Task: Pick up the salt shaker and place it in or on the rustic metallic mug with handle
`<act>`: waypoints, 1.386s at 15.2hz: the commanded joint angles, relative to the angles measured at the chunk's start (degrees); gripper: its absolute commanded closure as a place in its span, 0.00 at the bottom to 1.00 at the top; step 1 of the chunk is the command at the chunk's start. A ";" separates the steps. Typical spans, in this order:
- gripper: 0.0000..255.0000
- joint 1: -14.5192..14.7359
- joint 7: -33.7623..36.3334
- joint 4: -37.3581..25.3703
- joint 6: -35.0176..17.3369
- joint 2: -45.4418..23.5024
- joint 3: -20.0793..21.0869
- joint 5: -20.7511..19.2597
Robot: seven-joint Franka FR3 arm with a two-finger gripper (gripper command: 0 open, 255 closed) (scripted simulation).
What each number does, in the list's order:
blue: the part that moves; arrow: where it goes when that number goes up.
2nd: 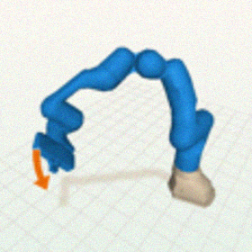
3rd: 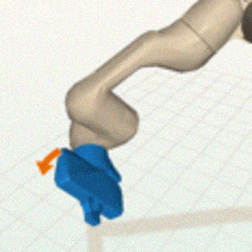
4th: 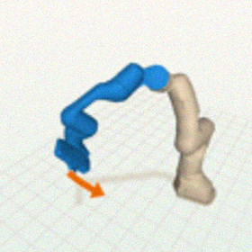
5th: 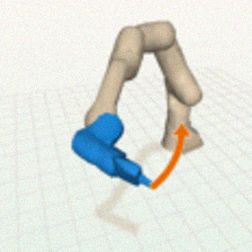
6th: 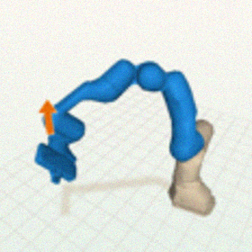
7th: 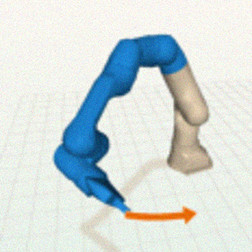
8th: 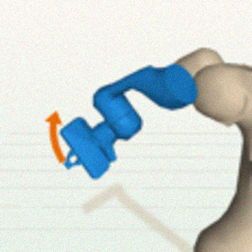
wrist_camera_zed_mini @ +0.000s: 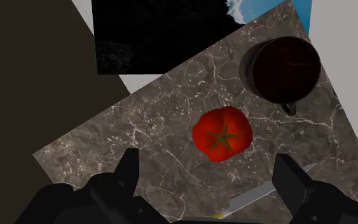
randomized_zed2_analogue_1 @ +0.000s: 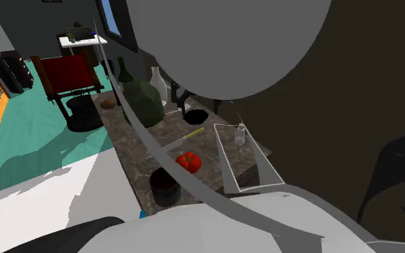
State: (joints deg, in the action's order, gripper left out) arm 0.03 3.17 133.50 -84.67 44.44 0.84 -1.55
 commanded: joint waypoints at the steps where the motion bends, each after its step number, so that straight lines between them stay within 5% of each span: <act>1: 0.00 0.00 0.00 0.00 0.00 0.00 0.00 0.00; 11: 0.00 -2.11 -11.17 9.48 -21.61 -5.64 -9.78 -5.80; 21: 0.00 -1.90 -23.73 9.44 -43.81 -21.53 -20.47 -5.82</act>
State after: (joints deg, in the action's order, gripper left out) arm -2.02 -18.92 143.41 -126.36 24.72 -18.45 -7.76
